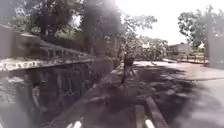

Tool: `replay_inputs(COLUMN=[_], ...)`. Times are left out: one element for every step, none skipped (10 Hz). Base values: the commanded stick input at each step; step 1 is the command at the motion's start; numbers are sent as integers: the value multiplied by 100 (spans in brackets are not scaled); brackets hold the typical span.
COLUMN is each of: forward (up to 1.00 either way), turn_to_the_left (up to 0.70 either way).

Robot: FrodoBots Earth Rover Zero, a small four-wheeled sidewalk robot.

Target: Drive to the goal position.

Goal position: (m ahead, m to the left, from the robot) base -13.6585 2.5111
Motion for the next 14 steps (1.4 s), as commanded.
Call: replay_inputs(forward=[0, 0, 0, 0, 0, 0, 0, 0, 0, 0, 0, 0, 0, 0], turn_to_the_left=[-85, -85, -85, -85, -85, -85, -85, -85, -85, -85, -85, -85, -85, -85])
